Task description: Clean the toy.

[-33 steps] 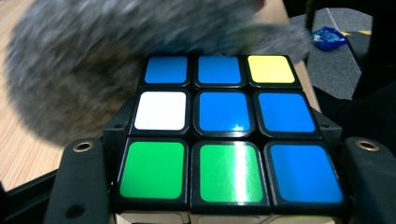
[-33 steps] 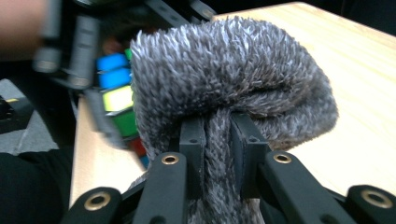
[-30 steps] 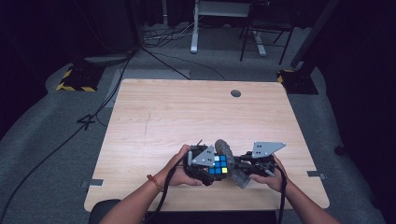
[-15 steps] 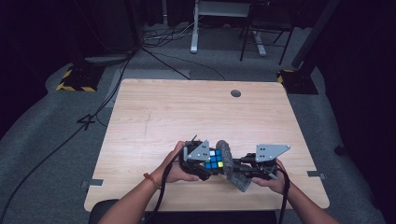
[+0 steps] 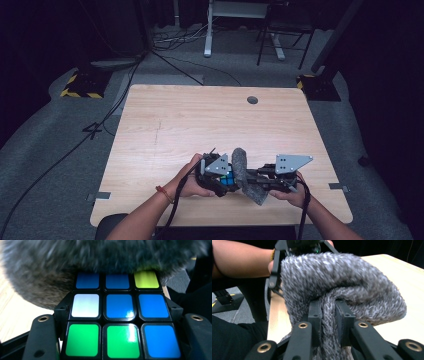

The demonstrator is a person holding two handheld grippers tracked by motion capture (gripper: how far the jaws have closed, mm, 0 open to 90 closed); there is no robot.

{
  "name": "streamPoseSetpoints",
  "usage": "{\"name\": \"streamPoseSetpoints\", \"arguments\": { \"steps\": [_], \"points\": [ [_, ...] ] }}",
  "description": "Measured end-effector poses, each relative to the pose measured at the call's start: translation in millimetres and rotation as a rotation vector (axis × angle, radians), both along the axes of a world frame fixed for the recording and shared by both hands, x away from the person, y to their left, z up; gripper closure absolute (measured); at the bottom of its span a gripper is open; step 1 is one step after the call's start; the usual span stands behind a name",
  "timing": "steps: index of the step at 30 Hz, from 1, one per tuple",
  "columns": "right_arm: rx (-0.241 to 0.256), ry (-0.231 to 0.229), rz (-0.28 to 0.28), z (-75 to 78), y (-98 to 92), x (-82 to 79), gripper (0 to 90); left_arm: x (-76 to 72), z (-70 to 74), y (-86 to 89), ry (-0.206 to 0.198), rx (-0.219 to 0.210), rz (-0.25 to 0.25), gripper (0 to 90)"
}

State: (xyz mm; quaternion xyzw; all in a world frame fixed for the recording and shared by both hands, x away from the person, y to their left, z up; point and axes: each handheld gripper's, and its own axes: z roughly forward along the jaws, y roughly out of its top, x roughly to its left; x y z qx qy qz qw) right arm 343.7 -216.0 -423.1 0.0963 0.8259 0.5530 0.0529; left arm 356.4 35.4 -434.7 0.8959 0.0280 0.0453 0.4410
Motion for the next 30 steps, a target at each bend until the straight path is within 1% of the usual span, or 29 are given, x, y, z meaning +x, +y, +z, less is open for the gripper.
{"name": "streamPoseSetpoints", "arguments": {
  "steps": [3,5,8,10,13,14,16,18,19,20,21,23,24,25,26,27,28,29,30],
  "points": [
    [-0.006,-0.009,-0.001,0.6,1.5,-0.8,76.9,-1.2,-1.9,-3.4,-0.01,0.029,-0.005,32.9],
    [-0.008,-0.01,-0.007,0.3,1.7,-0.6,76.9,-1.6,-0.9,-2.7,-0.016,0.023,0.006,33.1],
    [-0.018,-0.026,-0.049,0.7,1.7,0.6,76.8,-2.4,2.2,-1.2,-0.033,0.008,0.014,33.3],
    [-0.022,-0.025,-0.071,0.1,1.3,2.0,76.7,-2.6,4.1,0.1,-0.035,0.0,0.016,33.3],
    [-0.036,-0.031,-0.103,-1.6,1.2,3.4,76.7,-3.1,6.6,1.7,-0.041,-0.014,0.006,33.3],
    [-0.043,-0.031,-0.111,-2.3,1.3,4.2,76.7,-3.7,8.1,2.6,-0.05,-0.017,0.003,33.3],
    [-0.057,-0.022,-0.122,-4.2,1.9,5.6,76.7,-4.9,11.9,4.0,-0.059,-0.034,-0.007,33.3],
    [-0.078,-0.007,-0.114,-7.6,3.7,6.7,76.7,-5.2,15.4,5.7,-0.056,-0.047,-0.008,33.3],
    [-0.086,-0.002,-0.108,-8.8,4.5,7.0,76.7,-5.4,16.3,6.4,-0.067,-0.05,-0.006,33.3],
    [-0.104,0.003,-0.103,-9.7,5.6,7.4,76.7,-5.2,17.0,7.3,-0.066,-0.056,-0.003,33.4],
    [-0.123,0.012,-0.095,-11.0,6.8,8.0,76.7,-4.8,17.9,8.5,-0.063,-0.061,0.0,33.4],
    [-0.136,0.031,-0.072,-14.2,8.1,8.7,76.6,-4.3,19.3,10.2,-0.067,-0.07,0.006,33.4],
    [-0.152,0.044,-0.062,-16.0,9.2,9.2,76.7,-4.0,20.0,11.1,-0.071,-0.075,0.013,33.4],
    [-0.165,0.046,-0.053,-18.0,10.3,9.3,76.6,-3.3,21.0,12.0,-0.07,-0.081,0.012,33.4],
    [-0.171,0.054,-0.044,-19.7,11.2,9.0,76.6,-2.6,21.7,12.9,-0.067,-0.089,0.014,33.4],
    [-0.176,0.062,-0.033,-21.3,12.5,8.9,76.6,-2.2,22.2,13.6,-0.073,-0.095,0.024,33.4],
    [-0.183,0.058,-0.027,-22.0,13.7,8.2,76.6,-1.7,22.3,14.0,-0.071,-0.099,0.031,33.4],
    [-0.182,0.056,-0.018,-21.9,14.3,7.7,76.6,-1.1,22.1,14.5,-0.06,-0.105,0.03,33.4],
    [-0.174,0.057,-0.008,-21.3,14.2,7.1,76.6,-0.9,21.9,14.8,-0.061,-0.108,0.031,33.4]
  ]
}}
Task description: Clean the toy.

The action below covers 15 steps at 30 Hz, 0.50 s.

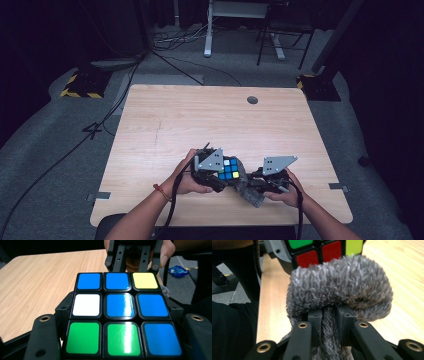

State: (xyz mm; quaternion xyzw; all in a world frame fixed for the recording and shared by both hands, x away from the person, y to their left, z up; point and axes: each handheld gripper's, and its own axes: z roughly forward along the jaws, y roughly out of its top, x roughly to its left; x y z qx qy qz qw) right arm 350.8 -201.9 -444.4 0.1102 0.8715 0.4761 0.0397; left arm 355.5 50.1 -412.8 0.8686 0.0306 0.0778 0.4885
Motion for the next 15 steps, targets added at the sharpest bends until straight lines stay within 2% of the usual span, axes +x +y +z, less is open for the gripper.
{"name": "streamPoseSetpoints", "arguments": {
  "steps": [1,4,7,9,11,15],
  "points": [
    [0.004,-0.006,0.001,0.4,-0.4,-0.4,76.6,0.0,0.2,0.3,-0.01,0.004,0.006,33.4],
    [0.032,-0.006,0.006,2.2,-4.2,-0.7,76.5,1.2,0.2,1.8,-0.003,0.001,0.0,33.4],
    [0.056,-0.013,0.011,4.4,-6.3,-2.1,76.5,0.6,-2.3,1.0,-0.019,0.042,0.01,33.4],
    [0.094,-0.009,0.026,7.1,-8.4,-2.7,76.5,0.8,-5.3,-0.8,-0.019,0.06,0.009,33.4],
    [0.093,-0.019,0.027,9.9,-8.9,-3.7,76.5,0.6,-7.0,-2.9,-0.019,0.069,0.012,33.4],
    [0.111,-0.012,0.014,12.0,-11.0,-4.7,76.5,1.1,-10.7,-5.3,0.015,0.071,-0.02,33.4]
  ]
}}
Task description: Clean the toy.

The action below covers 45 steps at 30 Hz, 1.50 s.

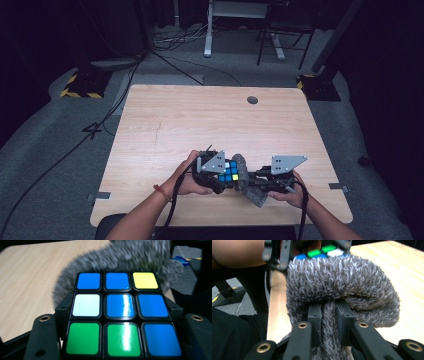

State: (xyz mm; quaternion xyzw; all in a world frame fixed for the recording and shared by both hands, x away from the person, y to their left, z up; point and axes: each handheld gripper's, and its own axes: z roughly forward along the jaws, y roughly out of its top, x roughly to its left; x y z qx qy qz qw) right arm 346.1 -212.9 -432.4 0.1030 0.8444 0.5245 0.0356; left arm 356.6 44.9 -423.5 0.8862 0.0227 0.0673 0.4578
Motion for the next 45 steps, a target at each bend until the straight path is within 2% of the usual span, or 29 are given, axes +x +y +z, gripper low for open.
{"name": "streamPoseSetpoints", "arguments": {
  "steps": [3,8,12,15,17,22,24,27,29,31,34,37,41,45],
  "points": [
    [0.0,-0.024,-0.016,3.4,-1.1,-0.8,76.5,-2.9,-2.7,-4.1,-0.005,0.022,-0.011,33.4],
    [-0.004,-0.037,-0.069,5.0,-4.2,1.9,76.5,-6.3,-4.0,-9.5,-0.012,0.038,-0.034,33.4],
    [-0.03,-0.046,-0.088,4.7,-5.4,3.9,76.3,-8.4,-3.9,-10.8,-0.015,0.041,-0.05,33.4],
    [-0.081,-0.077,-0.092,3.5,-7.2,7.1,76.1,-7.0,-3.7,-8.3,0.001,0.026,-0.05,33.4],
    [-0.091,-0.056,-0.114,0.8,-12.8,13.9,76.1,-6.0,-2.6,-5.1,-0.006,0.023,-0.036,33.4],
    [-0.156,-0.041,-0.173,-7.5,-24.9,26.6,76.0,-0.6,-3.5,5.9,0.0,0.02,0.0,33.4],
    [-0.184,-0.051,-0.187,-8.7,-27.2,29.0,76.0,4.0,-5.7,11.1,-0.001,0.035,0.028,33.4],
    [-0.202,-0.035,-0.201,-10.6,-30.6,32.3,76.0,9.1,-8.8,18.5,-0.001,0.056,0.061,33.4],
    [-0.235,-0.036,-0.213,-13.3,-31.9,34.4,76.0,11.0,-11.8,21.8,-0.02,0.095,0.088,33.4],
    [-0.255,-0.026,-0.222,-16.5,-34.1,37.6,76.0,12.2,-14.5,23.3,-0.01,0.105,0.093,33.4],
    [-0.271,-0.01,-0.238,-21.0,-38.0,42.3,75.9,15.6,-22.4,23.0,-0.008,0.141,0.105,33.4],
    [-0.278,0.005,-0.25,-24.6,-41.7,46.6,75.8,19.9,-30.9,21.5,0.017,0.17,0.106,33.4],
    [-0.294,0.01,-0.254,-26.8,-44.4,48.9,75.7,23.4,-37.0,20.1,0.033,0.176,0.104,33.4],
    [-0.298,0.017,-0.261,-28.9,-46.7,51.1,75.5,25.9,-40.3,20.4,0.051,0.16,0.108,33.4]
  ]
}}
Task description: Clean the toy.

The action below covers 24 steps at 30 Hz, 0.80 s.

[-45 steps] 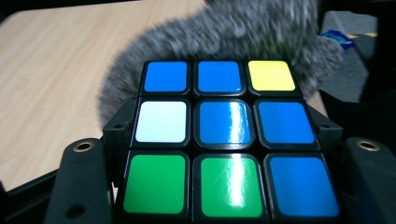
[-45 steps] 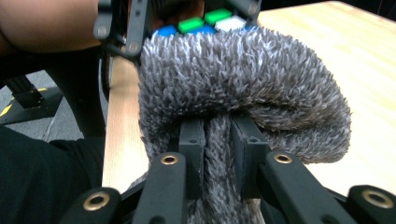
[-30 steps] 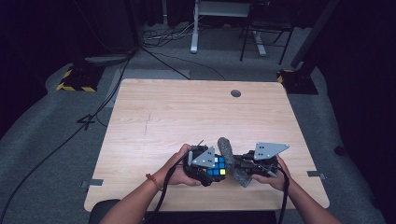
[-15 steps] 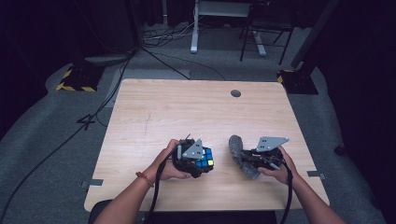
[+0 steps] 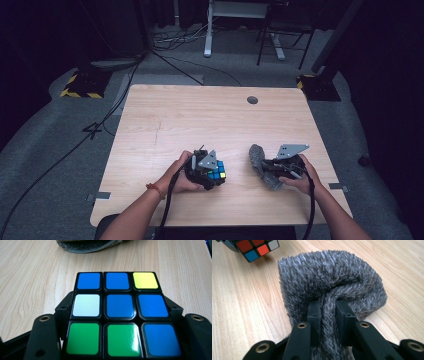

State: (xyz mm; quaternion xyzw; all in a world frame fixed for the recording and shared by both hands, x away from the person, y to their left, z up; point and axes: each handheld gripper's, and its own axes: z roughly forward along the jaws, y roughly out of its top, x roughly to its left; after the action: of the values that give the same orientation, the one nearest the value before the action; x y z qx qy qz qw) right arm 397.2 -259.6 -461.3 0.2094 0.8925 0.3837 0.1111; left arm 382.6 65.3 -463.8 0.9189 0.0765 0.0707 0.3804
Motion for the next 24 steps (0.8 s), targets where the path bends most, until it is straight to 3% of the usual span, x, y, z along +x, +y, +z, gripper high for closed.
{"name": "streamPoseSetpoints", "arguments": {
  "steps": [8,15,18,20,24],
  "points": [
    [-0.023,0.02,0.003,-8.6,-0.5,4.3,75.0,5.7,-8.2,0.9,0.032,-0.002,0.021,33.4],
    [-0.022,0.031,0.007,-11.1,0.1,5.0,74.6,6.4,-14.7,-7.0,0.035,0.0,0.043,33.3],
    [-0.03,0.032,0.003,-12.3,1.2,5.3,74.4,6.4,-19.5,-12.1,0.051,0.019,0.036,33.0],
    [-0.031,0.034,0.003,-12.7,1.7,5.0,74.2,7.1,-20.8,-12.4,0.069,0.004,0.04,32.5],
    [-0.029,0.035,0.003,-13.0,1.5,5.2,73.9,7.1,-20.0,-11.1,0.067,0.011,0.059,28.8]
  ]
}}
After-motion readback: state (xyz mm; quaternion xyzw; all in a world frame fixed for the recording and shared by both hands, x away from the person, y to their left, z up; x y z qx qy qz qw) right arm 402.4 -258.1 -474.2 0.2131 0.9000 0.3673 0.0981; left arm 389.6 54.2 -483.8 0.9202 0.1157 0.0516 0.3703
